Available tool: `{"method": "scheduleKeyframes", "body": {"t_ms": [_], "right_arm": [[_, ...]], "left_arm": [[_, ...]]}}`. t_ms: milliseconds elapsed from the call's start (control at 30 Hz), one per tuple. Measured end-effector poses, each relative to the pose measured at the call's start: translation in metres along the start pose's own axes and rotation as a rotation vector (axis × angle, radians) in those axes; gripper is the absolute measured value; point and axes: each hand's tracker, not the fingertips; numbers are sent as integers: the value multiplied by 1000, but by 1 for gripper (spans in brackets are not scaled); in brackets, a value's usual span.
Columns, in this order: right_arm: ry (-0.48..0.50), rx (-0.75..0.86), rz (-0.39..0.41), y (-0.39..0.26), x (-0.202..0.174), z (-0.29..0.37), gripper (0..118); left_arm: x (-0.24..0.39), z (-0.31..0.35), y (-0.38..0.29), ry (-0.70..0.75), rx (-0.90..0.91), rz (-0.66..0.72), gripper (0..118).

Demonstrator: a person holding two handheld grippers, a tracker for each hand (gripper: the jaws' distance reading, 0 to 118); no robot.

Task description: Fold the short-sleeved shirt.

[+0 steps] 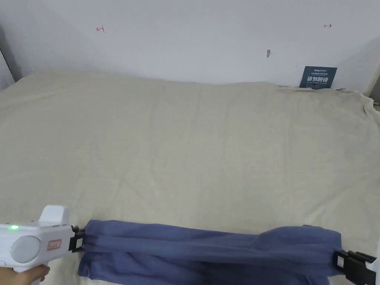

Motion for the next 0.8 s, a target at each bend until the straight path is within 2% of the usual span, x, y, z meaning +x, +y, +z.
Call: {"method": "scheduleKeyframes", "body": {"t_ms": [300,533,567,600,633,667,700,733,767,800], "right_arm": [[-68,-90,-78,-50,12,-31,2],[-99,-115,-89,-58,1,-32,3],[-101,-111,-87,-57,0,-29,3],[-101,-105,-82,-55,-3,-25,6],[-110,-85,-63,-52,-9,-19,13],[-128,-52,-38,-49,-14,-13,27],[-129,-27,-25,-44,-22,-4,56],[-130,-4,-12,-37,-27,3,76],[-121,22,3,-30,-34,9,89],[-117,54,13,-24,-40,15,98]], "left_arm": [[-4,-35,-42,32,-86,-4,0],[0,-39,-47,58,-104,-24,0],[1,-36,-45,60,-106,-19,7],[1,-33,-43,57,-97,-9,19],[2,-27,-41,59,-88,-2,37],[3,-22,-37,61,-80,1,61],[3,-19,-34,67,-67,0,89],[3,-16,-28,70,-58,-2,107],[5,-10,-23,70,-46,-7,115],[6,-4,-17,69,-16,-8,115]]}}
